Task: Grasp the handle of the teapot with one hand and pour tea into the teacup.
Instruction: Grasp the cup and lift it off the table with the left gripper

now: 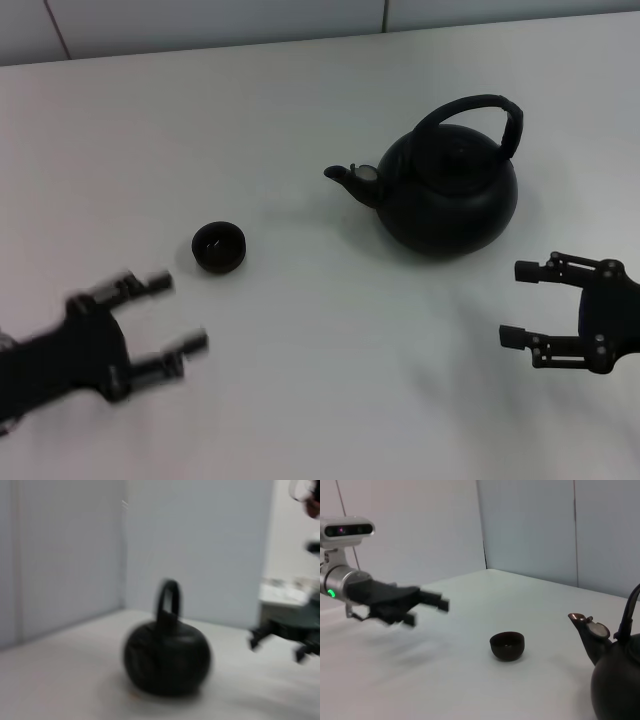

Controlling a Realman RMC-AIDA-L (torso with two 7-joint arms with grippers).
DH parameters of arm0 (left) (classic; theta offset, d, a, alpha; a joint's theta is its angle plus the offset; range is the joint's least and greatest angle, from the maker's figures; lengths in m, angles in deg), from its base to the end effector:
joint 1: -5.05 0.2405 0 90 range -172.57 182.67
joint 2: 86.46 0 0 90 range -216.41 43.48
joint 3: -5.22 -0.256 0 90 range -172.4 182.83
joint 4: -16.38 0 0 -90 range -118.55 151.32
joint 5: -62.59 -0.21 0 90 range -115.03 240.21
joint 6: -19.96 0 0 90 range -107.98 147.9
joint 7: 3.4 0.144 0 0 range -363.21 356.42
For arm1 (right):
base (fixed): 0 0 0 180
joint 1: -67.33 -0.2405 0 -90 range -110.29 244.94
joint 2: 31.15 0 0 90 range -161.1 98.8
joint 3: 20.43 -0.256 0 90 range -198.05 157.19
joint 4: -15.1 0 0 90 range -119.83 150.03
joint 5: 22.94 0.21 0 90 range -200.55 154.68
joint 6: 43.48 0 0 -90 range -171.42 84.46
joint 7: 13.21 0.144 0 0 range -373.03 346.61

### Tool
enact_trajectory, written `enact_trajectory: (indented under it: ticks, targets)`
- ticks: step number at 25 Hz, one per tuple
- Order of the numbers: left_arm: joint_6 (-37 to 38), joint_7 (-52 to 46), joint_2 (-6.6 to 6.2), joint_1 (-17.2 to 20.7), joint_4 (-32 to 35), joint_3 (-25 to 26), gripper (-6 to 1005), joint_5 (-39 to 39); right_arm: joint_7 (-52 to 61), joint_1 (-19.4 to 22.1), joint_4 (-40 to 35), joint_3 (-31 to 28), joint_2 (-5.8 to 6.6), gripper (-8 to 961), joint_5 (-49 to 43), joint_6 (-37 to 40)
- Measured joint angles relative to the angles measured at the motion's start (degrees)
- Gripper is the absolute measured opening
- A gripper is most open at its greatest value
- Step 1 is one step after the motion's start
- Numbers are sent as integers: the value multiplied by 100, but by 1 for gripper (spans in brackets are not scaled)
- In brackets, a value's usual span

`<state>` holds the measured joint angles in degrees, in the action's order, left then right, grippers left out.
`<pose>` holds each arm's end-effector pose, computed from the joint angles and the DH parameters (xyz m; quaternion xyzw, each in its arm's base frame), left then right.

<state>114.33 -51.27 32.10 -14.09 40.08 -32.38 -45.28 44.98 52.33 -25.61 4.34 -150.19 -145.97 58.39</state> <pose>-0.3114 0.2483 -0.0231 -0.9263 -0.1306 -0.3026 0.1825 0.3418 0.2284 0.0294 -0.9388 0.1713 0.2284 0.1929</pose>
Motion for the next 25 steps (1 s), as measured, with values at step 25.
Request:
enact_trajectory:
  ticks: [25]
  targets:
    - [-1246, 1385, 6, 0, -979, 48, 760, 970, 149, -154, -147, -7, 4, 816, 43, 53]
